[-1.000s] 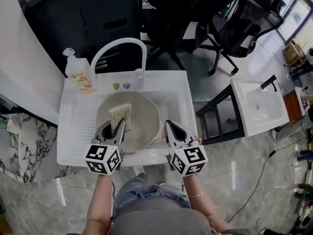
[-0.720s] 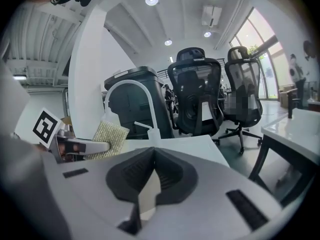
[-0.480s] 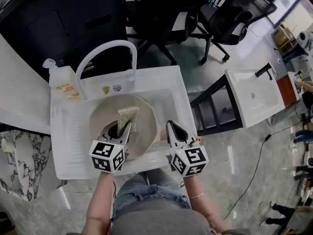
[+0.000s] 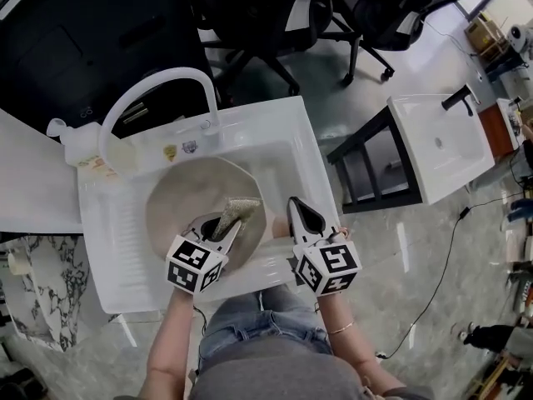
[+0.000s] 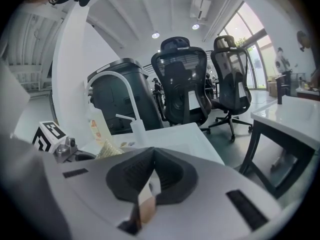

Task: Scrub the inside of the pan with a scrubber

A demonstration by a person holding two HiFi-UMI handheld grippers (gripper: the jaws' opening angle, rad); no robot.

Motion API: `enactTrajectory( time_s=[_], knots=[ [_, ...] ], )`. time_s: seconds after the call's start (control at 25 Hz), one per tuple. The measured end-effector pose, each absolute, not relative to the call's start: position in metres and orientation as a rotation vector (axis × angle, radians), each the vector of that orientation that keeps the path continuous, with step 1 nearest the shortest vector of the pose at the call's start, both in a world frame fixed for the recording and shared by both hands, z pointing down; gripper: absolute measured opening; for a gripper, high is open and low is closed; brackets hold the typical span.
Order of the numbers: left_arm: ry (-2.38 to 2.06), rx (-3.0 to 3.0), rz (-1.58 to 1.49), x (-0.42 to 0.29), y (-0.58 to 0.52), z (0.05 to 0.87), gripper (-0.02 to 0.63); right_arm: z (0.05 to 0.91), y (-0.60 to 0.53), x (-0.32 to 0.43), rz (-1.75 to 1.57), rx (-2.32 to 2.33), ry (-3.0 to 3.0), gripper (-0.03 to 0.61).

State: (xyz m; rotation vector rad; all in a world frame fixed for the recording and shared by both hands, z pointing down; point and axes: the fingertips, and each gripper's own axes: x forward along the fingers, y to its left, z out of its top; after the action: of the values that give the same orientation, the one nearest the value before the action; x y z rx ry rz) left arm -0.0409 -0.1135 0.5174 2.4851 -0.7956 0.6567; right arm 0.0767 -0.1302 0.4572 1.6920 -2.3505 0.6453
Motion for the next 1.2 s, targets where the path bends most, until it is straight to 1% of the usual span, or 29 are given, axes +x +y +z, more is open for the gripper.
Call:
enactTrajectory(
  time_s=[0.4, 0.88, 1.2],
  knots=[
    [-0.543, 2.349, 0.683, -0.022, -0.117, 0.564, 0.064, 0.464, -0.147, 0.086, 0.721, 1.715, -2.343, 0.011],
    [-0.704, 2.275, 0.686, -0.018, -0.151, 0.597, 0.064, 0.478, -0.158, 0.084, 0.754, 1.672, -2.334, 0.011],
    [-0.880, 2.270, 0.601, -0.027, -0.186, 0.600, 0.064, 0.476, -0.158, 0.086, 0.752, 1.664, -2.331, 0.011]
  ],
)
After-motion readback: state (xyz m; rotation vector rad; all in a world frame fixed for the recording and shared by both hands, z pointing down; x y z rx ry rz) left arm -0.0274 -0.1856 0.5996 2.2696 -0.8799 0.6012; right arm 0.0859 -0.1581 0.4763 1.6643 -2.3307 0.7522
